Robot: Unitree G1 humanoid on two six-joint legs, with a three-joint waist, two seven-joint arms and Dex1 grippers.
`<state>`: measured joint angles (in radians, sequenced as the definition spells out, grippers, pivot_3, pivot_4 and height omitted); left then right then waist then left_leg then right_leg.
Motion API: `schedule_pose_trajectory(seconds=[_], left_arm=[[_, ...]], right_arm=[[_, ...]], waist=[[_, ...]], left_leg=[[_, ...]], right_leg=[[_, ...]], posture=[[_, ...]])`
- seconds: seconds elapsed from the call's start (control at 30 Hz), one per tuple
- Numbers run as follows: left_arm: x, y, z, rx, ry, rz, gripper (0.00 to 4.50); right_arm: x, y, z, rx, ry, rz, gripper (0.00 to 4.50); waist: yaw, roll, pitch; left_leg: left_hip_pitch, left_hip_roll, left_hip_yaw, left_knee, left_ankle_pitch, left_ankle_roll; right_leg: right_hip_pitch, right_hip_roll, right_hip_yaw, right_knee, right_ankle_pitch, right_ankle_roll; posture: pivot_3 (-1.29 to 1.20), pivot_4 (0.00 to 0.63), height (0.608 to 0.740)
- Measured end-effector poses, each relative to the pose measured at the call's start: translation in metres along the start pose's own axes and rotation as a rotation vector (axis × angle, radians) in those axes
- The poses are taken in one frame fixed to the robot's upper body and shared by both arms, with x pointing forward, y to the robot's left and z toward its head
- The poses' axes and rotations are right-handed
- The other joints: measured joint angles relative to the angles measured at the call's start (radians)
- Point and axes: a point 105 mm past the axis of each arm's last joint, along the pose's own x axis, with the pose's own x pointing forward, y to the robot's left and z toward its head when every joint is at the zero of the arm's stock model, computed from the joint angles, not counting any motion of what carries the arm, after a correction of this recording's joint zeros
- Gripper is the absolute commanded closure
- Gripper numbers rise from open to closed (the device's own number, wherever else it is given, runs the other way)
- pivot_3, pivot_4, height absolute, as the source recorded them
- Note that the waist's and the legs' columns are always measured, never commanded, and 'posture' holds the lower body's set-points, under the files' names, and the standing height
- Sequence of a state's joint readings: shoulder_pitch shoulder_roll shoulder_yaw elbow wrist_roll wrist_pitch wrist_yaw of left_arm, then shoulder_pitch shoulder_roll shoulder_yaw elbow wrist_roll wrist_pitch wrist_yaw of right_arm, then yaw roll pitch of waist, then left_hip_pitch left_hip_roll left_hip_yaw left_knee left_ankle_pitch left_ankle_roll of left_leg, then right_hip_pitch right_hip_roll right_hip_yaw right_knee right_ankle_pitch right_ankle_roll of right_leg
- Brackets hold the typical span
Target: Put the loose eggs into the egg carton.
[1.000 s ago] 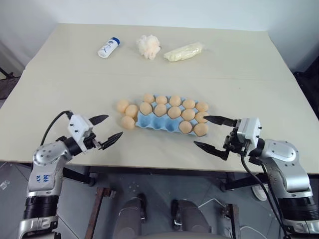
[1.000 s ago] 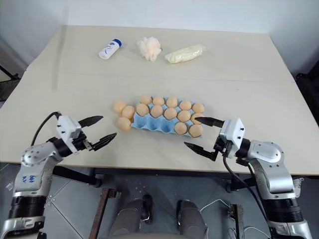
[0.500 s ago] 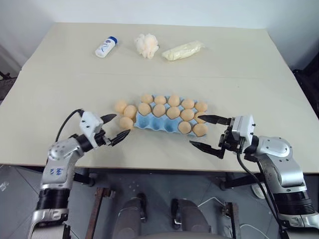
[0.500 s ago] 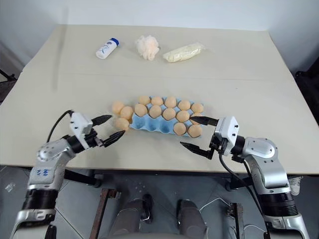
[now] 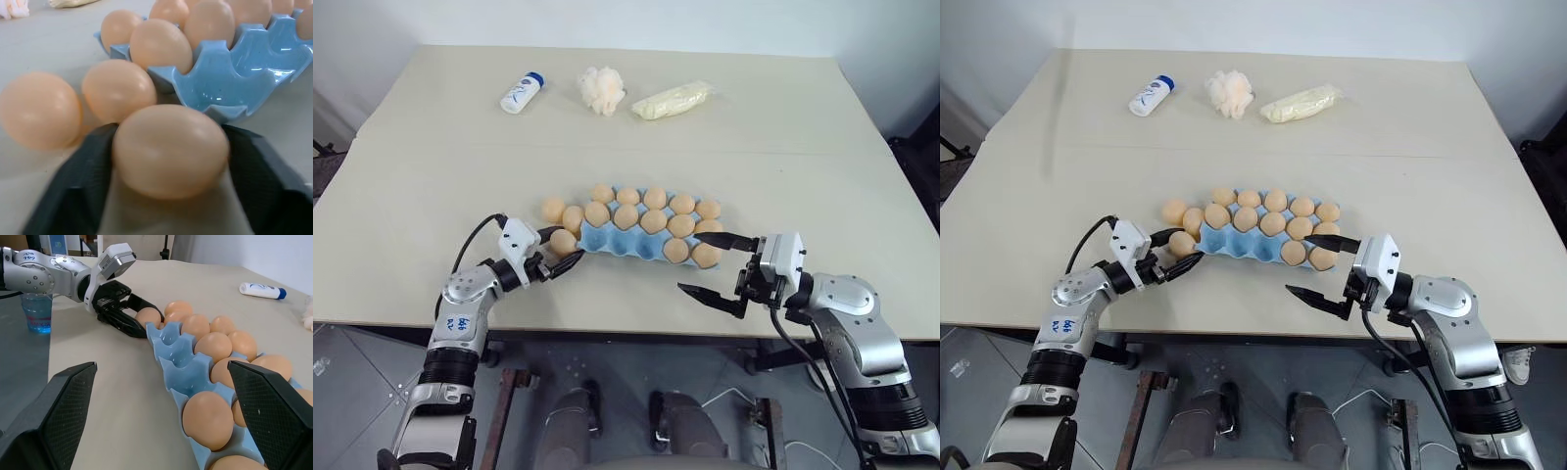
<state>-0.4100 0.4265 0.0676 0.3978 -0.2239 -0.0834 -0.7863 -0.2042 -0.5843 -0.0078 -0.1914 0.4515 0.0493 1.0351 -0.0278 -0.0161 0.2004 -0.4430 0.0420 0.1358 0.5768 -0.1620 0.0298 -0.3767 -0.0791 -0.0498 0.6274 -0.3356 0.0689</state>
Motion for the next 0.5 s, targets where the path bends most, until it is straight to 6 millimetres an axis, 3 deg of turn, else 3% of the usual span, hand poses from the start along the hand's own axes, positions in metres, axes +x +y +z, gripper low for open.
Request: schedule_pose_trajectory(seconds=[0.13, 0.3, 0.4, 0.5], left_arm=[[-0.002, 0.001, 0.0, 0.009, 0.0, 0.001, 2.08], [-0.021, -0.002, 0.003, 0.023, 0.013, -0.034, 2.08], [-0.025, -0.013, 0.022, 0.041, -0.02, -0.113, 2.08], [-0.015, -0.027, 0.041, 0.066, -0.058, -0.191, 2.08]], right_arm=[[0.001, 0.0, 0.0, 0.002, -0.005, -0.007, 0.0], [-0.001, 0.003, -0.004, 0.022, 0.004, -0.018, 0.0], [-0.001, 0.003, -0.005, 0.026, 0.006, -0.021, 0.0], [-0.002, 0.002, -0.005, 0.028, 0.008, -0.025, 0.0]], waist=[[0.0, 0.0, 0.0], [-0.005, 0.0, 0.0], [-0.002, 0.0, 0.0], [0.003, 0.0, 0.0]], left_leg=[[0.0, 0.0, 0.0, 0.0, 0.0, 0.0], [0.0, 0.001, 0.0, -0.001, 0.0, 0.0], [0.0, 0.001, 0.0, -0.001, 0.0, 0.0], [0.0, 0.001, 0.001, -0.001, 0.0, 0.0]], right_leg=[[0.0, 0.0, 0.0, 0.0, 0.0, 0.0], [0.0, 0.0, 0.0, 0.0, 0.0, -0.001], [0.0, 0.0, 0.0, 0.0, -0.001, -0.001], [0.001, -0.001, -0.001, -0.001, 0.0, -0.001]], posture=[[0.0, 0.15, 0.74], [0.0, 0.15, 0.74], [0.0, 0.15, 0.74], [0.0, 0.15, 0.74]])
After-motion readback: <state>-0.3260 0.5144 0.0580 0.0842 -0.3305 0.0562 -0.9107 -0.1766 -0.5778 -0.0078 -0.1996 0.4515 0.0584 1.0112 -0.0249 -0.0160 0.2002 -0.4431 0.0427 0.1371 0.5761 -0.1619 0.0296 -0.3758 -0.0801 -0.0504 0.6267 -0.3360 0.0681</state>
